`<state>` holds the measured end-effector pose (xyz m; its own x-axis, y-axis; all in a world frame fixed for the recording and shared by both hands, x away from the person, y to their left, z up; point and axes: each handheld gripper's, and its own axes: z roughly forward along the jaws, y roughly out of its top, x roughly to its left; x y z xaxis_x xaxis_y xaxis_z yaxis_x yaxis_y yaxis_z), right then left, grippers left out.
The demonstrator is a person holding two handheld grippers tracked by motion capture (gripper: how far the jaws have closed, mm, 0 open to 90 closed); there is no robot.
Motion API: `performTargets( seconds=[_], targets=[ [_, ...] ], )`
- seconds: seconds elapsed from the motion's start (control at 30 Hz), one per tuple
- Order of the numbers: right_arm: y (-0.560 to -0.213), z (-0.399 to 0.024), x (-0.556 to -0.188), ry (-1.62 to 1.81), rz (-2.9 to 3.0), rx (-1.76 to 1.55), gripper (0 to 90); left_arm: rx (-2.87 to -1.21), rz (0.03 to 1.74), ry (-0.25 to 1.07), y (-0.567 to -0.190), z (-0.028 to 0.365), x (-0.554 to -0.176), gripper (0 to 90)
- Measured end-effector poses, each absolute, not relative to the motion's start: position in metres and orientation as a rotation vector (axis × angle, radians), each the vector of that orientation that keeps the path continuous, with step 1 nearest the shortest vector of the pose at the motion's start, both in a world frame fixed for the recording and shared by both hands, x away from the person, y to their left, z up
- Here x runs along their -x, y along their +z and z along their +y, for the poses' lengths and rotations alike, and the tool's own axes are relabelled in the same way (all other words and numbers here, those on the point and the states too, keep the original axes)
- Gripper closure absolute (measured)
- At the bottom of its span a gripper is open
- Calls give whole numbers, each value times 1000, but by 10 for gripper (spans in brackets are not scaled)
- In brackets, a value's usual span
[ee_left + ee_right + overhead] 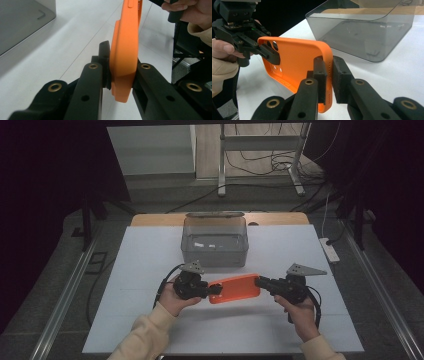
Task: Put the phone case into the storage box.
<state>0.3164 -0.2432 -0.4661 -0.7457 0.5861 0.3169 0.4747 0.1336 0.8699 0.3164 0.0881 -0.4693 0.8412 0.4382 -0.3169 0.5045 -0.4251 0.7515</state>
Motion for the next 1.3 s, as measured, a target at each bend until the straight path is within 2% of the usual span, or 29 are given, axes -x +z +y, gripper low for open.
performTargets(
  seconds=[0.4, 0.63, 0.87, 1.03, 1.1, 1.3],
  targets=[
    [-467, -244, -316, 1689, 2294, -1067, 796, -2088, 655, -93, -469, 89, -316, 823],
    [-468, -242, -315, 1665, 2305, -1063, 749, -2105, 642, -85, -468, 88, -315, 825],
    [-467, -244, -315, 1644, 2276, -1068, 547, -2114, 632, -67, -466, 89, -314, 825],
    [-464, -246, -315, 1616, 2273, -1095, 368, -2119, 632, -63, -465, 90, -314, 825],
    [-463, -246, -316, 1606, 2275, -1097, 327, -2120, 632, -58, -464, 91, -314, 825],
    [-454, -248, -315, 1608, 2288, -1082, 279, -2128, 627, -52, -462, 91, -314, 825]
  ],
)
